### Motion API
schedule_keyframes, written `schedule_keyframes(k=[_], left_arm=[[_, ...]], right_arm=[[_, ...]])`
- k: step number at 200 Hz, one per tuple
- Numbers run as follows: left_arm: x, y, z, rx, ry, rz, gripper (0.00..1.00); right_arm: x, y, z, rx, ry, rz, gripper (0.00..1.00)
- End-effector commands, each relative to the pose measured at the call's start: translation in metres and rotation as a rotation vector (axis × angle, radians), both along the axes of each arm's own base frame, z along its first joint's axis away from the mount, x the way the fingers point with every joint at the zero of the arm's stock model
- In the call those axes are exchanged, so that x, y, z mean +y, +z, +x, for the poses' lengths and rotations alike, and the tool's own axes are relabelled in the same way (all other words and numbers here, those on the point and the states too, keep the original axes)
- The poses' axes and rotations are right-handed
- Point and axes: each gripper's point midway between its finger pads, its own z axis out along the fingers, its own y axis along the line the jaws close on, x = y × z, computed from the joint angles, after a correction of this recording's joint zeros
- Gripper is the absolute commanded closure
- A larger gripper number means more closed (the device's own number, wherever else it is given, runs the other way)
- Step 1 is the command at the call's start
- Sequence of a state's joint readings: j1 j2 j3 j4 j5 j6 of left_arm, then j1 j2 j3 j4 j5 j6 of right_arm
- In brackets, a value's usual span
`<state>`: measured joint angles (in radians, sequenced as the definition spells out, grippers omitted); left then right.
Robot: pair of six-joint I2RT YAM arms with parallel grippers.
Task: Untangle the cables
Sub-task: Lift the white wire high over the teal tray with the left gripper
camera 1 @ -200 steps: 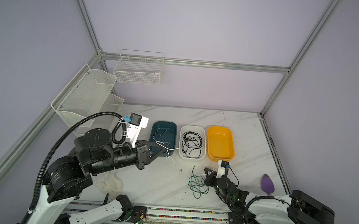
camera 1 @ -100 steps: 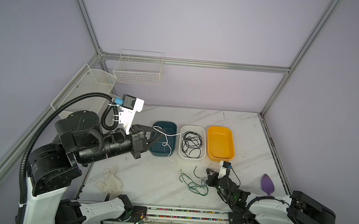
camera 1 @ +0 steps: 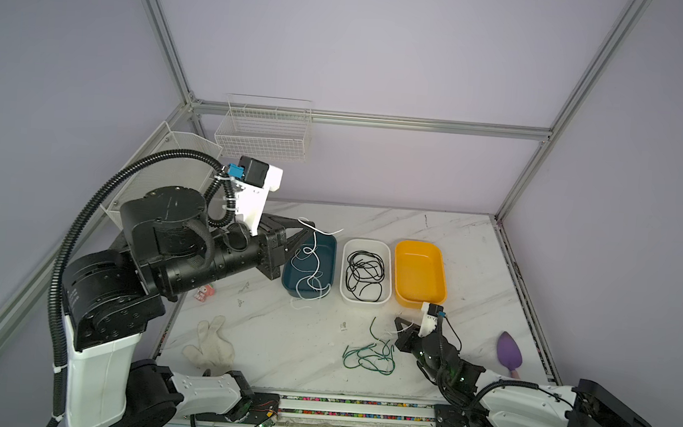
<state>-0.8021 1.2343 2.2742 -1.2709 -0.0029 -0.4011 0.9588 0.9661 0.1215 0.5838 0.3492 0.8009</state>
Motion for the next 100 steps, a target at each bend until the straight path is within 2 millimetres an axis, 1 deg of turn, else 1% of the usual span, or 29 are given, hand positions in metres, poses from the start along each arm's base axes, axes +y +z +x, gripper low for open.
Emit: schedule_keyframes(k=[1, 15, 35, 47, 71, 85, 100], left_arm=[[0.027, 0.024, 0.003, -0.143, 0.104, 0.019, 1.0], [0.032, 0.029, 0.005, -0.176, 0.132, 0.022, 1.0], [0.025, 0.021, 0.014, -0.184, 0.133, 0.057, 1.0], [0.019, 0.016, 0.02, -0.186, 0.132, 0.085, 1.0], [0.012, 0.01, 0.034, -0.218, 0.14, 0.142, 1.0], [0.01, 0.008, 0.042, -0.237, 0.144, 0.153, 1.0], [0.006, 0.006, 0.052, -0.242, 0.132, 0.147, 1.0]], right_arm=[[-0.007, 0.016, 0.002, -0.027, -0.018, -0.035, 1.0], [-0.009, 0.024, 0.002, -0.036, -0.022, -0.037, 1.0], [-0.009, 0.039, 0.001, -0.055, -0.012, -0.029, 1.0], [-0.006, 0.053, 0.0, -0.081, 0.01, -0.018, 1.0], [0.006, 0.088, -0.004, -0.159, 0.088, -0.005, 1.0], [0.012, 0.108, -0.006, -0.202, 0.129, 0.004, 1.0], [0.018, 0.126, -0.009, -0.235, 0.165, 0.004, 1.0]])
